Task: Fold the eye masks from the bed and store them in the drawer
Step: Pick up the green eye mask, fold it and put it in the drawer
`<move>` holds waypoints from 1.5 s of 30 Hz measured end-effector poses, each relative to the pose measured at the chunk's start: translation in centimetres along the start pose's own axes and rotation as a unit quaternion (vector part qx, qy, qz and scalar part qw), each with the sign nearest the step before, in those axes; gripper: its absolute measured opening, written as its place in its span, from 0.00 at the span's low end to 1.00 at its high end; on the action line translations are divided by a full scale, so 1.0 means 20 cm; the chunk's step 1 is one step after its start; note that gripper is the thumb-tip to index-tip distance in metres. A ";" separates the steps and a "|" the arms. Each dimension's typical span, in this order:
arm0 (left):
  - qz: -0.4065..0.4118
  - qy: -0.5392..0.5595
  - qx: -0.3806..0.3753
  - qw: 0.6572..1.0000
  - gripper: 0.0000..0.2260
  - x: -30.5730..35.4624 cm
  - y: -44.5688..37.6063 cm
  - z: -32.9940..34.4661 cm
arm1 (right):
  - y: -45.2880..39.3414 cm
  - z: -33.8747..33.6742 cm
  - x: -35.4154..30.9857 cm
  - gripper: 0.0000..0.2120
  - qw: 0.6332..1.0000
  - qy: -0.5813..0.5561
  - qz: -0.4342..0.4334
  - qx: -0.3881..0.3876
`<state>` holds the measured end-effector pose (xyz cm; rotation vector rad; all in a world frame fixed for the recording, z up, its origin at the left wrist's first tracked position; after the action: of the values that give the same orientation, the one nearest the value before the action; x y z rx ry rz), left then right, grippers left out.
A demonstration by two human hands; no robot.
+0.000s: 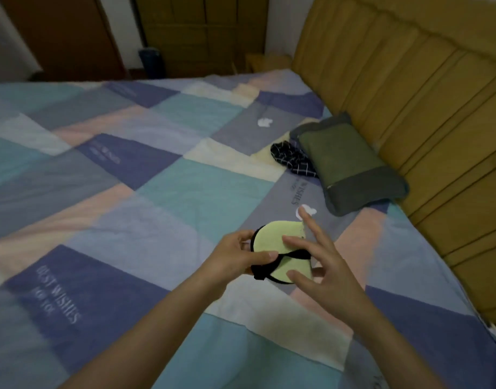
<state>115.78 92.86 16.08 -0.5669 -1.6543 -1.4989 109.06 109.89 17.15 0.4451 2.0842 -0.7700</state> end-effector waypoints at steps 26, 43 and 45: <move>0.074 -0.438 0.669 0.596 0.31 0.13 2.68 -0.85 | -0.57 0.69 -2.12 0.16 0.896 -0.180 -0.326 -0.241; -0.217 -0.427 0.759 0.441 0.32 -0.88 4.66 -1.45 | 0.10 2.53 -3.67 0.15 0.722 -0.365 -0.425 -0.405; -0.231 -0.421 0.762 0.434 0.33 -0.97 4.79 -1.59 | 0.13 2.72 -3.80 0.16 0.709 -0.360 -0.436 -0.421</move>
<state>209.96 84.41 56.51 0.3736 -3.1528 0.7959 186.88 73.04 53.72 -1.2504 1.5336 -0.2775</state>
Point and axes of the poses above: each hand's wrist, its own y-axis away from the middle knuckle, its own z-axis out of the palm, x = y × z, the point moved 3 cm from there along -y, towards the middle knuckle, and after that the axes turned 12 degrees about -z, right-handed, at the moved point
